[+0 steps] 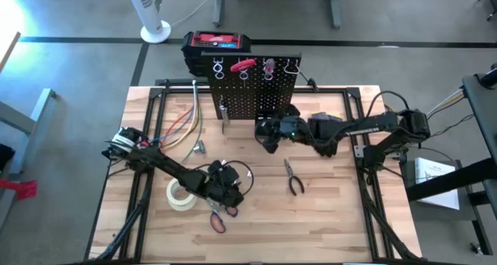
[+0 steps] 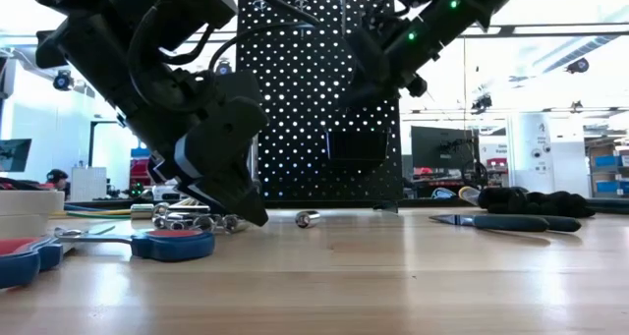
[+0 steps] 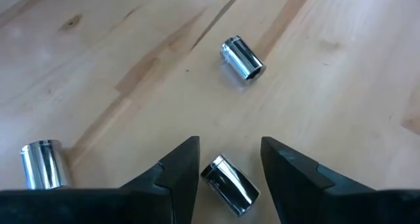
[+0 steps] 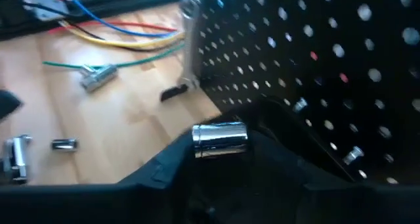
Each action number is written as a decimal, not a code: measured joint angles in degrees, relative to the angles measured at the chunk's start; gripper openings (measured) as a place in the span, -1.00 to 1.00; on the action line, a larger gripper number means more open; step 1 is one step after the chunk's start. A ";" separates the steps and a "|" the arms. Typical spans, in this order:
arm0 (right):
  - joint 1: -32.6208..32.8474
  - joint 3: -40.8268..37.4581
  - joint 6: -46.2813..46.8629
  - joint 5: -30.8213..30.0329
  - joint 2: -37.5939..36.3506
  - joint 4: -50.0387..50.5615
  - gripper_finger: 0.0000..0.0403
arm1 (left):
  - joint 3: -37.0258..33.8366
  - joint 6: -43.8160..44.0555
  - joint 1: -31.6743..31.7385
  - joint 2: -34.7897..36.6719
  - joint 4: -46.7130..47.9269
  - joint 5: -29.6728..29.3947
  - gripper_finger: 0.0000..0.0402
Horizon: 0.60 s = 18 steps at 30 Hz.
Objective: Hang tools onto peg board
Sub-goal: Put the socket into the black bin on the peg board
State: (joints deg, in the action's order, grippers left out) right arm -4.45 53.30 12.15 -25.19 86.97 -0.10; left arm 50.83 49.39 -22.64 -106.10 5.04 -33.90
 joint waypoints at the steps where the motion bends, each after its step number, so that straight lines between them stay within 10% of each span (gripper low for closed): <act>1: -0.36 0.00 0.54 -0.20 0.00 0.35 -0.21 | 0.00 0.01 -0.04 0.00 0.00 -0.13 -0.23; 10: 0.28 0.00 3.85 -0.41 -0.68 2.21 0.38 | 0.00 -0.57 0.11 -0.04 -0.48 -1.62 -0.13; 18: 4.58 -0.07 8.38 -3.98 -4.66 10.35 0.36 | 0.02 -3.72 0.61 -0.07 -5.81 -0.48 -0.10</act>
State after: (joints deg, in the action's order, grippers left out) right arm 0.13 53.23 20.53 -29.17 82.32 10.25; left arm 50.85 45.68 -22.03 -106.17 -0.77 -34.37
